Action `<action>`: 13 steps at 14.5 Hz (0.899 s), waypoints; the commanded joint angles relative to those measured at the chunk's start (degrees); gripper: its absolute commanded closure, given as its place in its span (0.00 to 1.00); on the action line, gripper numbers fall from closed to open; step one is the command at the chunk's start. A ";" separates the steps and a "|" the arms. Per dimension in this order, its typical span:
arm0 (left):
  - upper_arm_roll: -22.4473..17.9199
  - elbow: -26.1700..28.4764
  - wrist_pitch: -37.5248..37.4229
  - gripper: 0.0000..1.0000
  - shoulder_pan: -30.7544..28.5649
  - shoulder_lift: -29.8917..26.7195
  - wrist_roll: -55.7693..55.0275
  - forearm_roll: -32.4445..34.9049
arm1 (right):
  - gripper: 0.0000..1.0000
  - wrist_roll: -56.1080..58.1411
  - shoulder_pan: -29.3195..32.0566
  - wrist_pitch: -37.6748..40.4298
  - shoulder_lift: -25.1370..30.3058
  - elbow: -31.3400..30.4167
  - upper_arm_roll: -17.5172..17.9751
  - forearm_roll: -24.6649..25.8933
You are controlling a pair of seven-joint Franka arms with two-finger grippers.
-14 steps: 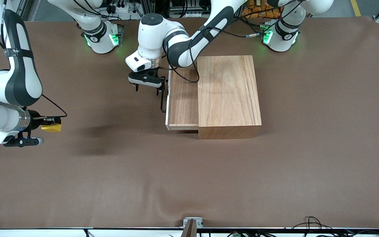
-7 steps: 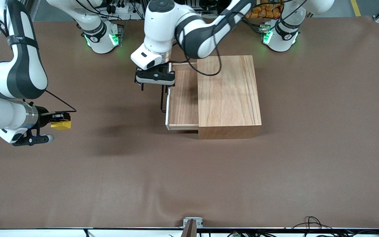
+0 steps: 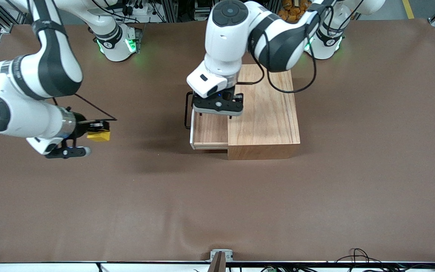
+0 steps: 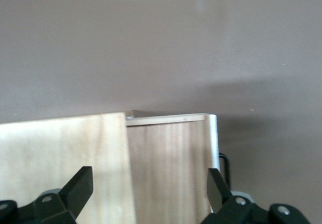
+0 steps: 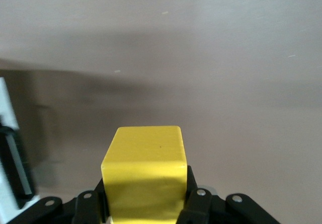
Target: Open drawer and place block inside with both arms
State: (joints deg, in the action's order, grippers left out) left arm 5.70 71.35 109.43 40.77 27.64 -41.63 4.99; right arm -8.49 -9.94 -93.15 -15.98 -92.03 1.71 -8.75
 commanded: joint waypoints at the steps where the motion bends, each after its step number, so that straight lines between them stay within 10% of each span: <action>1: 0.28 1.51 -5.25 0.00 -4.01 -3.20 5.66 -0.86 | 1.00 -8.17 -4.54 0.17 0.86 -0.17 -0.48 -2.06; 13: 5.89 1.95 -19.06 0.00 -29.57 -11.11 34.49 -1.65 | 1.00 -23.15 -23.79 -11.16 -3.70 0.01 -0.57 -4.09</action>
State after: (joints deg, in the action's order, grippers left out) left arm 7.97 71.42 92.76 17.72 19.43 -11.76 4.71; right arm -31.22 -31.56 -102.44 -18.30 -92.28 1.74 -11.83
